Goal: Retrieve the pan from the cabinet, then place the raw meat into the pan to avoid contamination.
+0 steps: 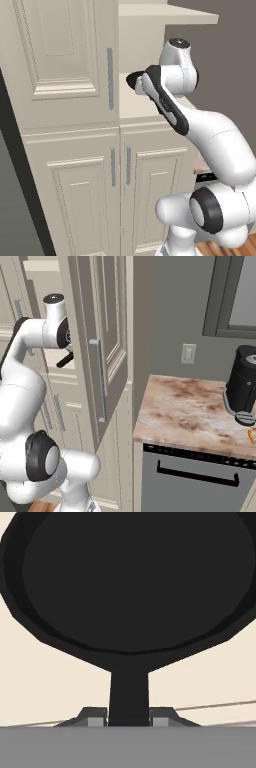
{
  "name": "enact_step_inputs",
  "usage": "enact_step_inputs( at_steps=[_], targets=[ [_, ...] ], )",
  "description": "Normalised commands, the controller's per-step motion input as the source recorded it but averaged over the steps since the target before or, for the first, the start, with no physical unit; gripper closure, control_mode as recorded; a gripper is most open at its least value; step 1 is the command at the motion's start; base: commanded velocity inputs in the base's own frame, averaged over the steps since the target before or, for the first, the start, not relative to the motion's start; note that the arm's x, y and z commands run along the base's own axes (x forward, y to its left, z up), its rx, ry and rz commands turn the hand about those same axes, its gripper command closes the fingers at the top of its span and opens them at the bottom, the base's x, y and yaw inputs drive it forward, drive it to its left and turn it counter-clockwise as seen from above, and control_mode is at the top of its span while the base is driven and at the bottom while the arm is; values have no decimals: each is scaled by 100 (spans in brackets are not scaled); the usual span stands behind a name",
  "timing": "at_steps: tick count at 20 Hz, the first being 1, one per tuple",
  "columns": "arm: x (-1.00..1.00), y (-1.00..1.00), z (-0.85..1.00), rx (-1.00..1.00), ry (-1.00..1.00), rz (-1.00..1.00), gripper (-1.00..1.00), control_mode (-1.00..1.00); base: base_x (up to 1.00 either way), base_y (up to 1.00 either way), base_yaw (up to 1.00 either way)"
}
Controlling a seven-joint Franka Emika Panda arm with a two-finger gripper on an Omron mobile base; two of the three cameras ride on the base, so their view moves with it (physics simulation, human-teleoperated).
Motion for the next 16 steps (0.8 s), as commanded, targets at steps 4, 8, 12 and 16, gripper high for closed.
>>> enact_step_inputs(
  at_steps=[4,8,12,16],
  targets=[
    [-62,0,23,0,-10,-3,100,-100,0,0,0],
    [-65,0,18,0,-7,-1,100,-100,0,0,0],
    [-64,6,15,0,-4,0,100,-100,0,0,0],
    [-66,12,21,-2,-3,0,100,-100,0,0,0]
  ],
)
